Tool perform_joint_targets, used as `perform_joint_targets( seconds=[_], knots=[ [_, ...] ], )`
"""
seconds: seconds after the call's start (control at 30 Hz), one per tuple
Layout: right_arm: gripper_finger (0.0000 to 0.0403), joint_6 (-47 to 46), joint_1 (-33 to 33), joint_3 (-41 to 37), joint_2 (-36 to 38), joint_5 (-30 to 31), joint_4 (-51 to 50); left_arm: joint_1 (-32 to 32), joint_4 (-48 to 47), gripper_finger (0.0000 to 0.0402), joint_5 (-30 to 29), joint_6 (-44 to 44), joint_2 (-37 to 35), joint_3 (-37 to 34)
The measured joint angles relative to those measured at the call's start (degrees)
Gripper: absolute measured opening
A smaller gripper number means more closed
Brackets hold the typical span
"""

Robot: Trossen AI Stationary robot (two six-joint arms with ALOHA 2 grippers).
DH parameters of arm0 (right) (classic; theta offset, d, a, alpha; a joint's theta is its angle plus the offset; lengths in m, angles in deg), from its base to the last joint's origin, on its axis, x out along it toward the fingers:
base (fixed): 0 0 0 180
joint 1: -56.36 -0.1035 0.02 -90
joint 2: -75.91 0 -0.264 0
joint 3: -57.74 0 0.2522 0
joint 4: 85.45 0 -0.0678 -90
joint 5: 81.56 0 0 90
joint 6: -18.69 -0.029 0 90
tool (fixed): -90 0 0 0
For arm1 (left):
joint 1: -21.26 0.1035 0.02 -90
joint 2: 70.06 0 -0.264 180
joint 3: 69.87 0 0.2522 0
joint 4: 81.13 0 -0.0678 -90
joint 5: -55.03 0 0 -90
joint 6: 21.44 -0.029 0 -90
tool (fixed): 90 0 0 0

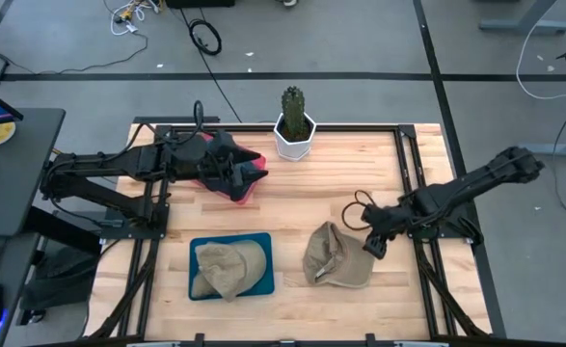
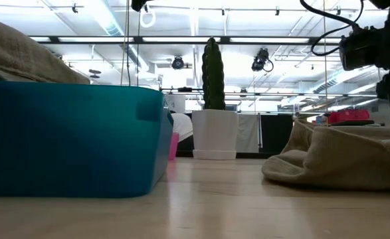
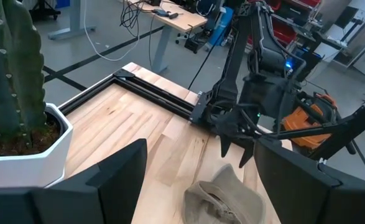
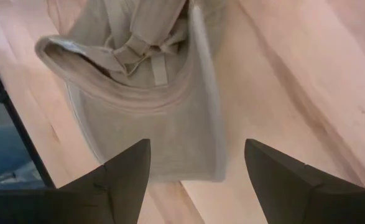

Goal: Pick & Place hat
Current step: Put the brown cap into the blue bin

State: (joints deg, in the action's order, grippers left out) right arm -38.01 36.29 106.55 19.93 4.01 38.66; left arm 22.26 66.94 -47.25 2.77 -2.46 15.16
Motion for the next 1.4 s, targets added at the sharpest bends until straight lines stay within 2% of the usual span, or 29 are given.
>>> perform_joint_targets(
  seconds=[0.47,0.6,0.8,1.1,1.27,1.4],
  knots=[
    [0.0262,0.9,-2.7,0.0,-10.3,2.1,6.2,0.0,0.6,0.0297,0.0,0.2,0.0,0.0],
    [0.025,1.7,-2.7,-0.1,-12.5,2.4,6.6,0.0,0.7,0.0297,0.0,0.2,0.0,0.0],
    [0.0186,2.4,-2.7,-0.1,-14.8,2.4,7.1,0.0,0.8,0.0297,0.0,0.2,0.0,0.0],
    [0.0018,3.8,-2.7,-0.1,-16.2,1.4,7.9,-1.0,1.0,0.0297,-0.1,-0.9,0.0,0.0],
    [0.001,2.1,-2.6,0.0,-14.8,-0.6,8.4,-1.0,1.0,0.0297,-0.1,-0.9,0.0,0.0],
    [0.0008,0.0,-2.9,0.0,-10.7,-2.1,8.0,-1.0,1.0,0.0297,-0.1,-0.9,0.0,0.0]
  ],
)
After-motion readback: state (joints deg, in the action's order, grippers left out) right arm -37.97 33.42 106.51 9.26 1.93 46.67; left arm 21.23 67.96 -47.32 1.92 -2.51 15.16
